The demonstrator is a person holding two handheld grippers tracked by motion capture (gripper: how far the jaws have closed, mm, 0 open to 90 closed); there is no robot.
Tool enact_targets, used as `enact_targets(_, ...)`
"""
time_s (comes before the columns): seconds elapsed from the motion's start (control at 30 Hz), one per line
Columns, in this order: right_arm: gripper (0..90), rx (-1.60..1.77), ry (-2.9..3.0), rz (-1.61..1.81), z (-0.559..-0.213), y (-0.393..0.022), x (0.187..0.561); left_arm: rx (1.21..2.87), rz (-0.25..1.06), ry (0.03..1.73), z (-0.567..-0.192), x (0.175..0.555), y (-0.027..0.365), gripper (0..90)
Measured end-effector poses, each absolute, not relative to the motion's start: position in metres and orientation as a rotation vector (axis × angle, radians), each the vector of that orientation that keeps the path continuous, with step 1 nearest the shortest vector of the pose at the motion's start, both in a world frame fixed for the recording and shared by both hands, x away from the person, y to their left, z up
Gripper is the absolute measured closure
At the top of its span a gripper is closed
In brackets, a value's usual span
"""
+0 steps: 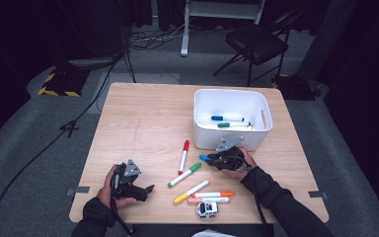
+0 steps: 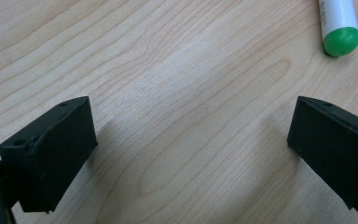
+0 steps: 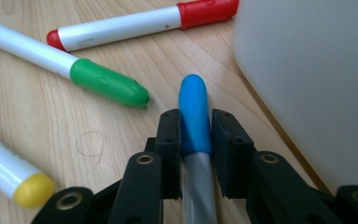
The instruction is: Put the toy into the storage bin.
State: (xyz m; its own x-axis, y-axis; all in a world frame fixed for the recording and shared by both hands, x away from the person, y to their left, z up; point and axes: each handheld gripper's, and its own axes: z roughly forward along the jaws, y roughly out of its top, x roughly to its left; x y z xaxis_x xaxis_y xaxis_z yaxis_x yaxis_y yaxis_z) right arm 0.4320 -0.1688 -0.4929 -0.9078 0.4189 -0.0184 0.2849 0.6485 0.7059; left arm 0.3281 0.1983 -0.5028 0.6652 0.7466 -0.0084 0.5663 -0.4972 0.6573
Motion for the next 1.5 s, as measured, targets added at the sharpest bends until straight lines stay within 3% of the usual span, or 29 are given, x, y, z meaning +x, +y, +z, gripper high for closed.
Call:
enact_targets(0.43,75.0,0.516,2.695,1.123,-0.485,-0.187,0.427,2.242,0.368,1.01,-0.503,0.328,0.198,1.3)
enact_targets(0.87,75.1,0.473,2.544,1.414,-0.441,-0.223,0.41,2.242,0.365,1.01,-0.503,0.328,0.198,1.3)
enact_targets(1.5,75.1,0.401,2.417,1.454,-0.371,-0.258,0.395,2.241,0.364,1.011,-0.503,0.328,0.198,1.3)
